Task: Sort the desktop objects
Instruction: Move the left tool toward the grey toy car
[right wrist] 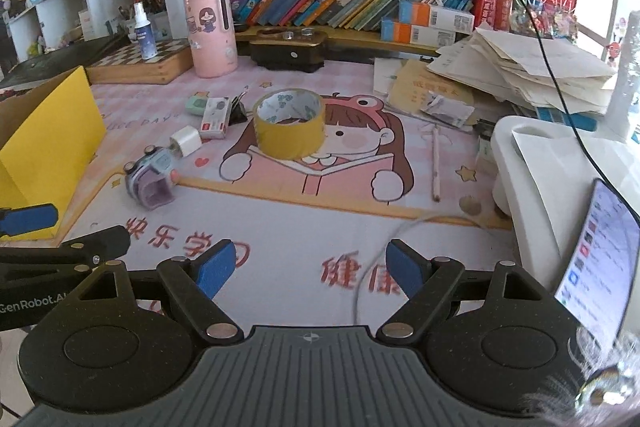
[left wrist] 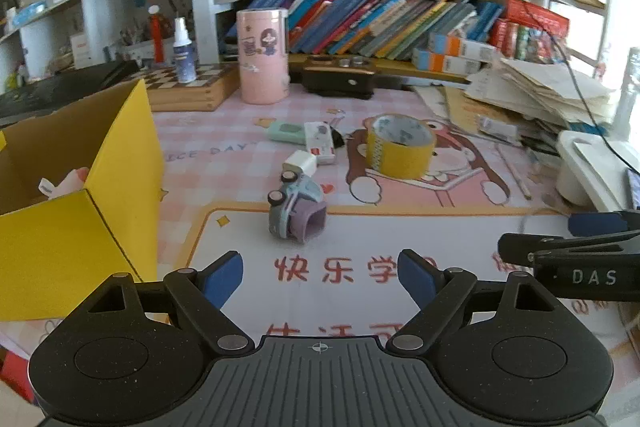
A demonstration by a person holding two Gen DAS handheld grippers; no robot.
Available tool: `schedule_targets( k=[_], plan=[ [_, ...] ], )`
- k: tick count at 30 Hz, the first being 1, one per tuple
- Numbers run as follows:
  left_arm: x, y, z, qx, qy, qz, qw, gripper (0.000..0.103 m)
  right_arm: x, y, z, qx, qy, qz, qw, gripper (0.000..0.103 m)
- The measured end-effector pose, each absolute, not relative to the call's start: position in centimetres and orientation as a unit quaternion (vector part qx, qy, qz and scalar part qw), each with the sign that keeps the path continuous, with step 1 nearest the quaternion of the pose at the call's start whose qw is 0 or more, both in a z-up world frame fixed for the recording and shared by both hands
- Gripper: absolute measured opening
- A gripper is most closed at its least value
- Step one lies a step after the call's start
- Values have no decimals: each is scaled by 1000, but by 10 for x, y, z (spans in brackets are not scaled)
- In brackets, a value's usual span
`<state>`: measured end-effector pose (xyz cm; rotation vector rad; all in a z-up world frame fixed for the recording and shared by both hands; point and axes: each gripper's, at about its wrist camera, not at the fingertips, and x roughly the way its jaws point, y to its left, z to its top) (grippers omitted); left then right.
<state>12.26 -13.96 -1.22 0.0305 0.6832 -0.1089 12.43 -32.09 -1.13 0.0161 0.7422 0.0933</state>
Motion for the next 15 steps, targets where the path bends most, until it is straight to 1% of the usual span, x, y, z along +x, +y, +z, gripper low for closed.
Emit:
schedule_targets(
  k=[11,13,15],
  plan=[
    [146,-146,-16,12,336,-1,942,86,166,-337,-16,17,362,71,929,82],
    [150,-147,-17,13,337,3,941,81,172,-339,-17,16,362,74,929,82],
    [155,-148,-18,15,338,6,941,80,176,-340,-18,16,361,75,929,82]
  ],
)
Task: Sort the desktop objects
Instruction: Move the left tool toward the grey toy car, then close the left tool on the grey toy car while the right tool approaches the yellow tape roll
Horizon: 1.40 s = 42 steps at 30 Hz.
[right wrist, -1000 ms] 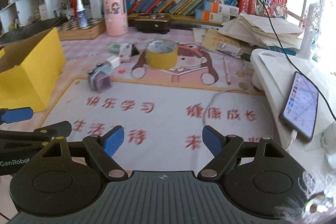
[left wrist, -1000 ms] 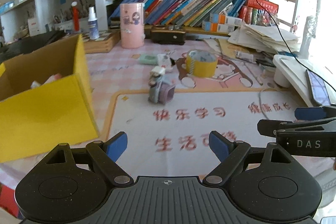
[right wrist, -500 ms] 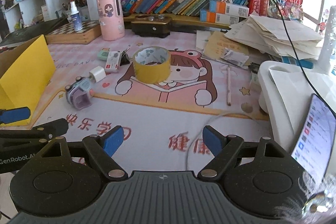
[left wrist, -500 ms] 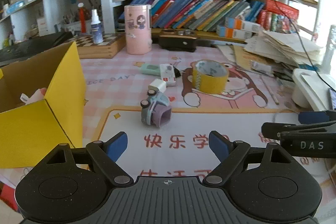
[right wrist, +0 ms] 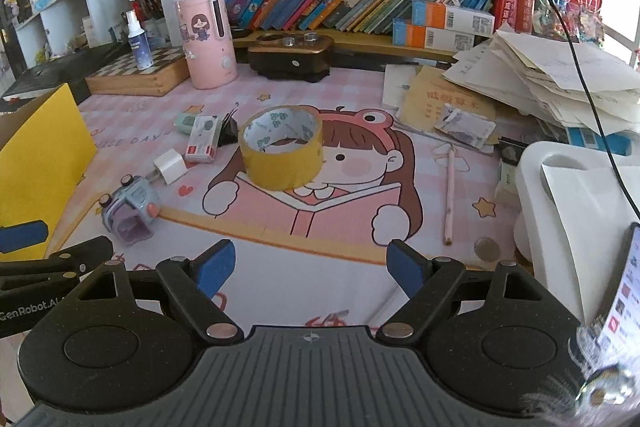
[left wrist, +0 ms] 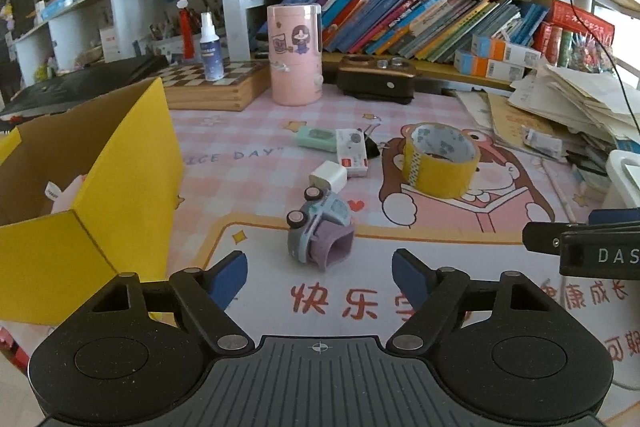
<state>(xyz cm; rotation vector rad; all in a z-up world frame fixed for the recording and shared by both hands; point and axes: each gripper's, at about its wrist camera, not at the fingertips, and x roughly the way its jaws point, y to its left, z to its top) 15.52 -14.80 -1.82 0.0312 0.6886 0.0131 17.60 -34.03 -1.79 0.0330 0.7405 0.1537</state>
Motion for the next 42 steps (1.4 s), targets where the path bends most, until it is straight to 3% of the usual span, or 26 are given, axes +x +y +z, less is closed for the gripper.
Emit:
schedule_targets(
  k=[7,23,25,28,42],
  plan=[
    [175,-152,-24,27,337,15,941,66,187,-344,-19,9,357,84,930,82],
    [223,-155,-53,40,353,20,935,63,207,-341,-24,-8,364,95,927,83],
    [225,-157,-56,44,358,13,933,51,209,-340,-24,-9,363,95,927,83],
    [223,-158,-59,55,354,7,934,49,212,-337,-25,-11,363,99,927,84],
    [171,-130,-11,-14,336,-5,942,46,244,-328,-33,-15,352,104,930,96]
  ],
)
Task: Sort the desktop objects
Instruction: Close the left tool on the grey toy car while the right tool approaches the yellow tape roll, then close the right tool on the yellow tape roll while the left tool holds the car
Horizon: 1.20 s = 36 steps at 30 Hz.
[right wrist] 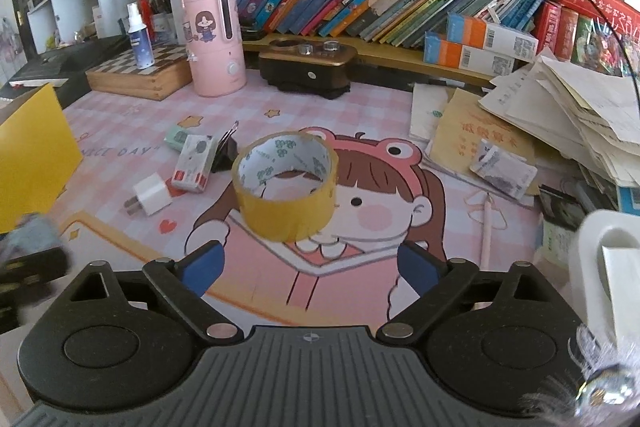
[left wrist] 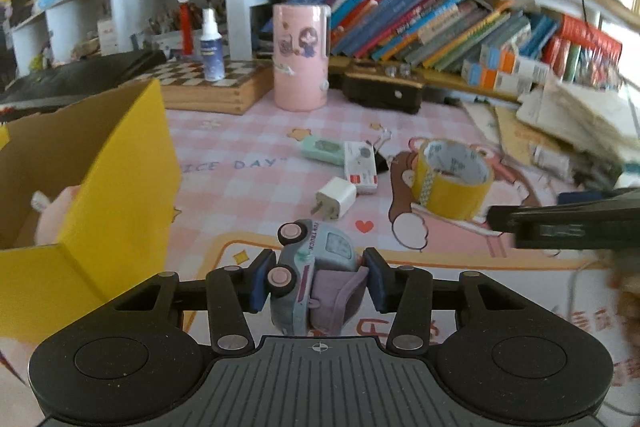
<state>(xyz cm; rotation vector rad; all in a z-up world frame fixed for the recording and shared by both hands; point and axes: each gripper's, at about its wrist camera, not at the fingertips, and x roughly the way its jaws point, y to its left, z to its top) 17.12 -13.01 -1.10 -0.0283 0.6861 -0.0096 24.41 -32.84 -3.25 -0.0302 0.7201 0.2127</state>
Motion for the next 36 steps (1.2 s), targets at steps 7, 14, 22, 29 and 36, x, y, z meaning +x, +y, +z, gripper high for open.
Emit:
schedule_targets(
  k=[7,14,22,29,36],
  plan=[
    [146,-121,4,-26,327,-1,945,46,280,-315,-46,-34,343,106,933,99],
    [131,-111,10,-25,328,17,944,45,313,-299,-58,-66,349,117,928,99],
    [121,-102,11,-39,327,35,943,45,334,-290,-69,-75,370,129,917,95],
    [115,-101,11,-43,327,38,943,45,330,-287,-68,-81,370,120,918,82],
    [108,-99,11,-59,321,39,945,45,301,-296,-51,-50,365,128,921,82]
  ],
)
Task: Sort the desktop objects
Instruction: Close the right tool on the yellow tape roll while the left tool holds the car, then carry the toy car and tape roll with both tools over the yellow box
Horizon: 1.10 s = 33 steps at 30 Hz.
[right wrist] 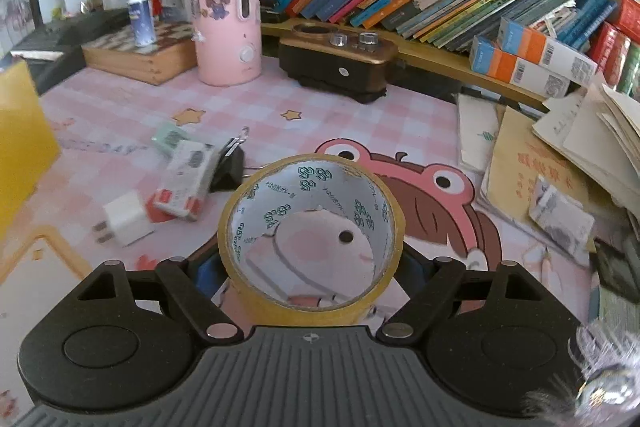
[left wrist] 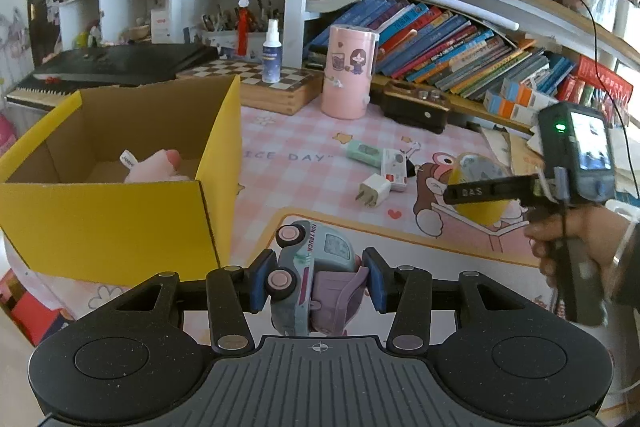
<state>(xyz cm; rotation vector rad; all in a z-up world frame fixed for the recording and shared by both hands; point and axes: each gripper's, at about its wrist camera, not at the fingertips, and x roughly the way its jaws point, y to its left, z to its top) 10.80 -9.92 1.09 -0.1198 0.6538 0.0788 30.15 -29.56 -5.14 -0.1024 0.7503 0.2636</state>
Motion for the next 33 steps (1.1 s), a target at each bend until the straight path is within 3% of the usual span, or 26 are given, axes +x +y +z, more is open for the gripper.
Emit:
schedule_targets(
  k=[16,33],
  plan=[
    [83,-64,21,-101,291,19,951,45,182,-266,13,3,351,208,913,82],
    [19,7,13,-123,299,35,946,45,83,-197,14,-18,365,227,903,82]
  ],
)
